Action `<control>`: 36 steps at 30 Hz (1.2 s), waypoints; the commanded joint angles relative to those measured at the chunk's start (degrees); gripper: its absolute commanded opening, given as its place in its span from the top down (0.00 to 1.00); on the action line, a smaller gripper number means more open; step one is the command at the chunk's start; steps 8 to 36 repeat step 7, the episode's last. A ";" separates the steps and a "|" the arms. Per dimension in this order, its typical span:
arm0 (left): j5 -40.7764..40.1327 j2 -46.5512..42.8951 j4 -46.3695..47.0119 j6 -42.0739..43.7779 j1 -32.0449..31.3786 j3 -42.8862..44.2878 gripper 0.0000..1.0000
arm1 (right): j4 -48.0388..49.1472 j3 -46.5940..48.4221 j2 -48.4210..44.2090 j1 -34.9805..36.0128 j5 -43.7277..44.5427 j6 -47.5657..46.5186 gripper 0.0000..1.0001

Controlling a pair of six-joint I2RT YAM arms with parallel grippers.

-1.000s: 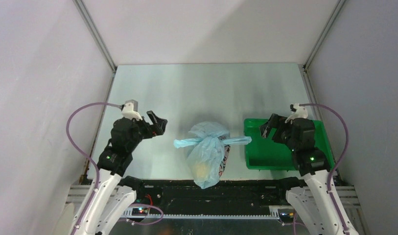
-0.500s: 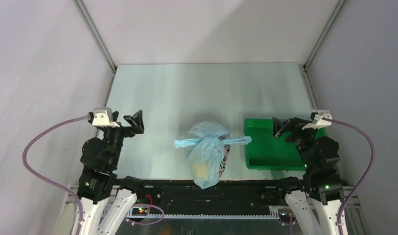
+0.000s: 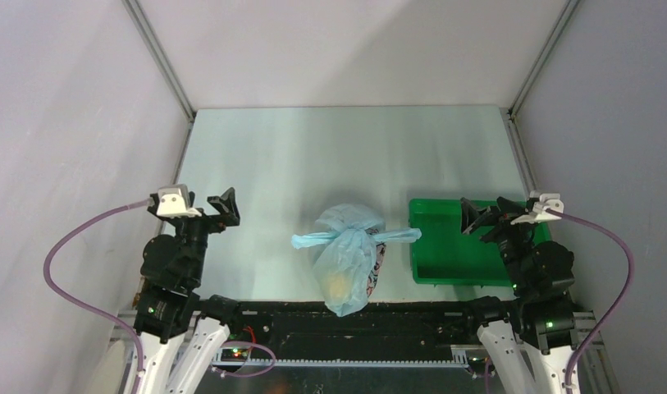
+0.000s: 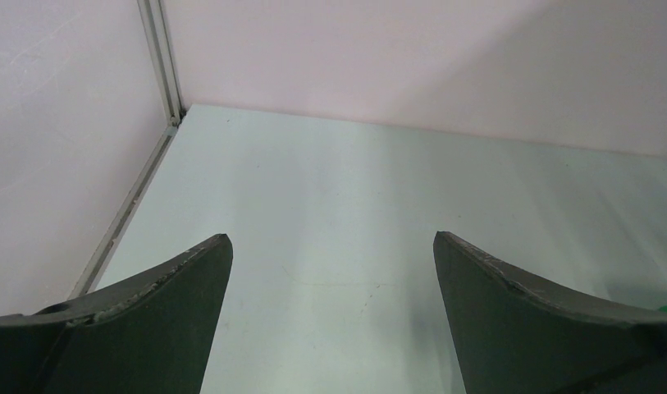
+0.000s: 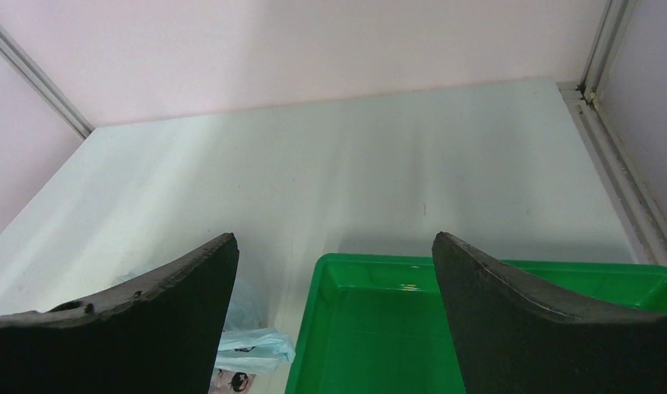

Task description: Place the fake fruits into the plastic bag and tie a complex knot

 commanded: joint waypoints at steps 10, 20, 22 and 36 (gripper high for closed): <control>-1.78 0.16 1.31 0.84 0.46 0.53 0.01 | 1.85 0.09 -1.33 -0.12 0.98 -1.03 0.07; -1.78 0.16 1.31 0.84 0.46 0.53 0.01 | 1.85 0.09 -1.33 -0.12 0.98 -1.03 0.07; -1.78 0.16 1.31 0.84 0.46 0.53 0.01 | 1.85 0.09 -1.33 -0.12 0.98 -1.03 0.07; -1.78 0.16 1.31 0.84 0.46 0.53 0.01 | 1.85 0.09 -1.33 -0.12 0.98 -1.03 0.07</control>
